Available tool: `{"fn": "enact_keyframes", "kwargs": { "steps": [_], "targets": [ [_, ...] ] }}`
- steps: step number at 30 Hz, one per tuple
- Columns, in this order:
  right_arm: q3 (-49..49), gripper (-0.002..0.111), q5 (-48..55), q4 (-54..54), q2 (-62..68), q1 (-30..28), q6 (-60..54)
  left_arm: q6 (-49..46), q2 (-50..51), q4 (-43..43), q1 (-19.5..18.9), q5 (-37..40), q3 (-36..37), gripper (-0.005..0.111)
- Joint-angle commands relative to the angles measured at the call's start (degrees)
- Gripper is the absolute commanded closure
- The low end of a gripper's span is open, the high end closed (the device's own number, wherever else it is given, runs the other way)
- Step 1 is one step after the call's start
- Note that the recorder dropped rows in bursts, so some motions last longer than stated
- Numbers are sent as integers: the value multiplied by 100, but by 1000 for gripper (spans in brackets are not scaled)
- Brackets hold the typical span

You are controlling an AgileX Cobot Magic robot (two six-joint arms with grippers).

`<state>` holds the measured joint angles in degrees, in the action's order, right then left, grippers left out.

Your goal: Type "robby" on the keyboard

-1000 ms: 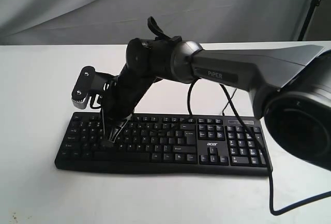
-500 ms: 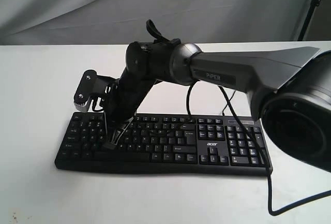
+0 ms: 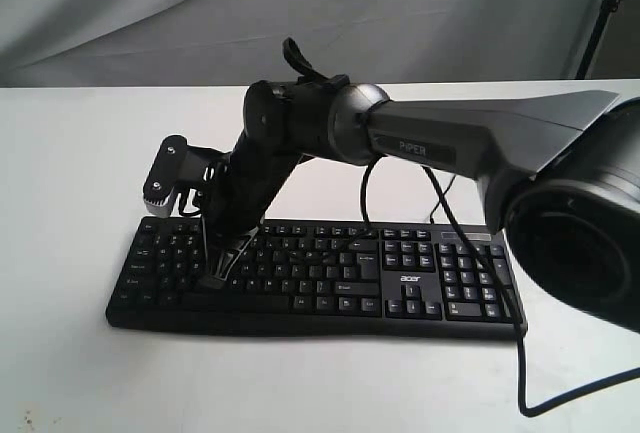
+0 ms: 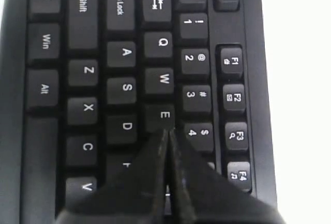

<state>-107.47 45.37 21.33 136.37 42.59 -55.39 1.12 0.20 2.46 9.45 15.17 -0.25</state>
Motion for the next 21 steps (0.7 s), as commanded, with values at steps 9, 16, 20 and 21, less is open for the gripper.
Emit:
{"fn": "enact_keyframes", "kwargs": {
  "steps": [9, 16, 20, 21],
  "targets": [
    [33, 108, 113, 75, -14, 8, 16, 16, -20, 27, 36, -31, 25, 107],
    [33, 108, 125, 77, -43, 8, 16, 16, -20, 27, 36, -31, 25, 107],
    [33, 108, 134, -8, -195, 8, 16, 16, -20, 27, 36, -31, 25, 107],
    [33, 108, 134, -44, -256, 8, 27, 16, -20, 27, 36, -31, 25, 107]
  ]
}}
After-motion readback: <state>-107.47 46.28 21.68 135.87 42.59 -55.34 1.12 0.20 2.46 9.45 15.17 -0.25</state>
